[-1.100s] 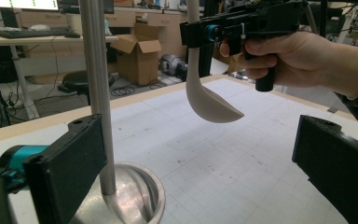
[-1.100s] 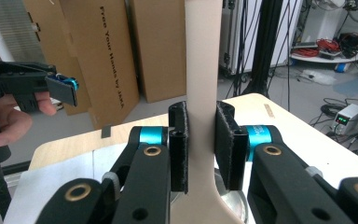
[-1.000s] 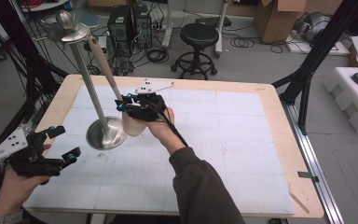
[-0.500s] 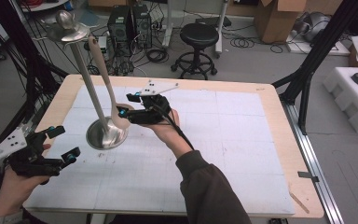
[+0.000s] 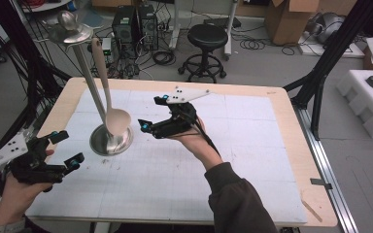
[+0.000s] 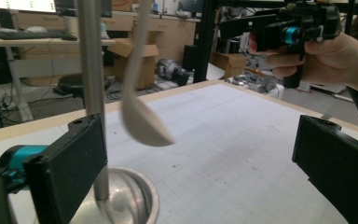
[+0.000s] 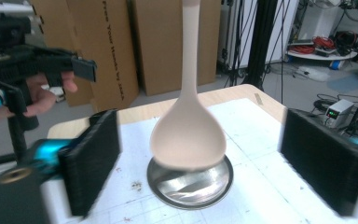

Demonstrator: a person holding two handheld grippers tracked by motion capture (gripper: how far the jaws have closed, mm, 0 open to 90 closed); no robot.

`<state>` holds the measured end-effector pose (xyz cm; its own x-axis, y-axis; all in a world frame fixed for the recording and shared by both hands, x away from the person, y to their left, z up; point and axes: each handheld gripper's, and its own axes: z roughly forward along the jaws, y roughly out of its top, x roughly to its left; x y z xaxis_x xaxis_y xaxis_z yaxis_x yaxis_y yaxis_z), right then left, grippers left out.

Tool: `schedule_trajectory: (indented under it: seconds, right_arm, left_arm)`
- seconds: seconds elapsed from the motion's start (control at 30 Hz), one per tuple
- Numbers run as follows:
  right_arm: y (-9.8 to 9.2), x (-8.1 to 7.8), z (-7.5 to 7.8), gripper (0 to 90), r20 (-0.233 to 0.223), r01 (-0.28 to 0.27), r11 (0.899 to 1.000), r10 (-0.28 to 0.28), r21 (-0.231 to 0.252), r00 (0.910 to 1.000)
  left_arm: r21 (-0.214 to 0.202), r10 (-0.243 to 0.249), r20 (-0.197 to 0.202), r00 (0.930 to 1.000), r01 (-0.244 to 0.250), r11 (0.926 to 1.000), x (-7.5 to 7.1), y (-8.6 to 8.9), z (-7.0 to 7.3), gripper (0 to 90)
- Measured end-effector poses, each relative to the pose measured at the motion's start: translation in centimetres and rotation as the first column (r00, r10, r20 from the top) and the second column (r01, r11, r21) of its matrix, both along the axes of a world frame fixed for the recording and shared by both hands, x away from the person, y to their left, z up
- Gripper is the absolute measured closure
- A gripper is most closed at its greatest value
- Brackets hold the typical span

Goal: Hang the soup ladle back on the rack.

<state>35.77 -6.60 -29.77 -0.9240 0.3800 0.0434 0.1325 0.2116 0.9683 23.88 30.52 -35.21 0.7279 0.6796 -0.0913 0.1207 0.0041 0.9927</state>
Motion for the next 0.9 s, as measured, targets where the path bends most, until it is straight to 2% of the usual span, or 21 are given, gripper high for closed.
schedule_trajectory:
  seconds: [0.07, 0.17, 0.47, 0.53, 0.6, 0.77, 0.83, 0.9]
  right_arm:
    - [-0.3, -0.1, -0.1, 0.1, -0.013, -0.007, 1.0, 0.007, 0.01, 0.9999]
    - [-0.9, -0.3, -0.4, 0.1, -0.035, 0.004, 1.0, -0.004, 0.002, 0.9994]
    - [-4.1, -0.9, -0.9, 0.1, -0.011, 0.057, 0.998, -0.057, 0.0, 0.9983]
    - [-5.1, -1.1, -1.1, 0.1, -0.026, 0.069, 0.998, -0.069, 0.01, 0.9973]
    - [-6.2, -1.3, -1.3, 0.1, -0.055, 0.072, 0.996, -0.069, 0.054, 0.9962]
    - [-8.7, -1.9, -2.0, 0.1, -0.042, 0.106, 0.993, -0.104, 0.042, 0.9936]
    - [-9.7, -2.3, -2.3, 0.1, -0.056, 0.105, 0.993, -0.102, 0.06, 0.9932]
    - [-10.8, -2.9, -2.6, 0.1, -0.041, 0.093, 0.994, -0.091, 0.055, 0.995]
  left_arm:
    - [0.011, -0.005, -0.004, 1.0, 0.005, 0.9999, 0.1, -0.4, -0.1, 3.4]
    - [0.011, -0.01, -0.005, 0.9999, 0.01, 0.9999, 0.2, -0.6, -0.2, 3.4]
    - [0.002, -0.012, 0.005, 0.9999, 0.012, 0.9999, 0.3, -0.6, 0.0, 3.4]
    - [-0.001, -0.013, 0.004, 0.9999, 0.014, 0.9999, 0.4, -0.7, 0.0, 3.4]
    - [0.002, -0.018, 0.003, 0.9998, 0.018, 0.9998, 0.5, -0.8, 0.0, 3.4]
    - [0.003, -0.023, -0.002, 0.9997, 0.023, 0.9997, 0.7, -1.0, -0.1, 3.4]
    - [0.006, -0.028, -0.002, 0.9996, 0.028, 0.9996, 0.8, -1.1, -0.1, 3.4]
    - [0.008, -0.03, -0.002, 0.9995, 0.03, 0.9995, 0.8, -1.1, -0.1, 3.4]
